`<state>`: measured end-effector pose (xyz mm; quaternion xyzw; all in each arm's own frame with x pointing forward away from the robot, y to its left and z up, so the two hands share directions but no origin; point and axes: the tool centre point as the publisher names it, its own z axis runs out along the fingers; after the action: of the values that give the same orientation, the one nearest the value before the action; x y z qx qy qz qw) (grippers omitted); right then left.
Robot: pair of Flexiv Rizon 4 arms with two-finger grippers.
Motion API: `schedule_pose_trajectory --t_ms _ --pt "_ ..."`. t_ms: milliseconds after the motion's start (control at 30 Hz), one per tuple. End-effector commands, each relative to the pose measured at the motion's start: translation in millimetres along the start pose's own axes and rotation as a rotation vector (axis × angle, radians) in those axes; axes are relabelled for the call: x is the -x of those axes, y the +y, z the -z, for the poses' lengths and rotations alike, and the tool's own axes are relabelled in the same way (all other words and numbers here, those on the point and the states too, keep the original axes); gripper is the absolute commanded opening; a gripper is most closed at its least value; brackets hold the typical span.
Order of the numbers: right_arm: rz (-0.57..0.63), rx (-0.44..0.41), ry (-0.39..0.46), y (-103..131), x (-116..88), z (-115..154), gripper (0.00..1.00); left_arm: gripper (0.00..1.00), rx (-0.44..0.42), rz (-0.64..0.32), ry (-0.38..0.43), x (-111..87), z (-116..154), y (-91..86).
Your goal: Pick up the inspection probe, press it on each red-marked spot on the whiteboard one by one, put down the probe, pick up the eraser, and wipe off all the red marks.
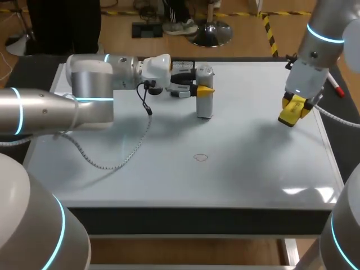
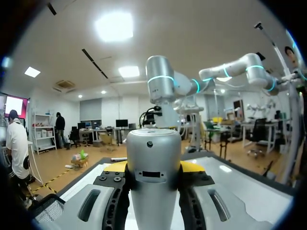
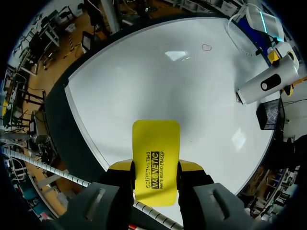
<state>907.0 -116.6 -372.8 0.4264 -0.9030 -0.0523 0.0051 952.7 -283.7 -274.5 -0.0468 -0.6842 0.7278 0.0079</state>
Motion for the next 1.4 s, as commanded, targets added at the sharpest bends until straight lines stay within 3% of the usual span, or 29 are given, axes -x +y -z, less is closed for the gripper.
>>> schedule_pose_trajectory --t_ms 33,467,1033,1400 --pt "0.002 -0.002 0.004 -0.6 0.1 0.6 0.00 0.00 0.006 0.004 0.002 0.9 -4.0 -1.1" --pt "0.002 -0.002 0.004 -0.6 0.1 0.6 0.00 0.00 0.041 0.025 -0.011 4.0 -6.4 7.3" --pt "0.002 -0.002 0.004 -0.6 0.1 0.6 0.00 0.00 0.049 0.028 -0.013 0.9 -7.2 5.1" --pt "0.002 -0.002 0.004 -0.6 0.1 0.6 0.00 0.00 0.053 0.029 -0.025 10.8 -7.6 -26.3"
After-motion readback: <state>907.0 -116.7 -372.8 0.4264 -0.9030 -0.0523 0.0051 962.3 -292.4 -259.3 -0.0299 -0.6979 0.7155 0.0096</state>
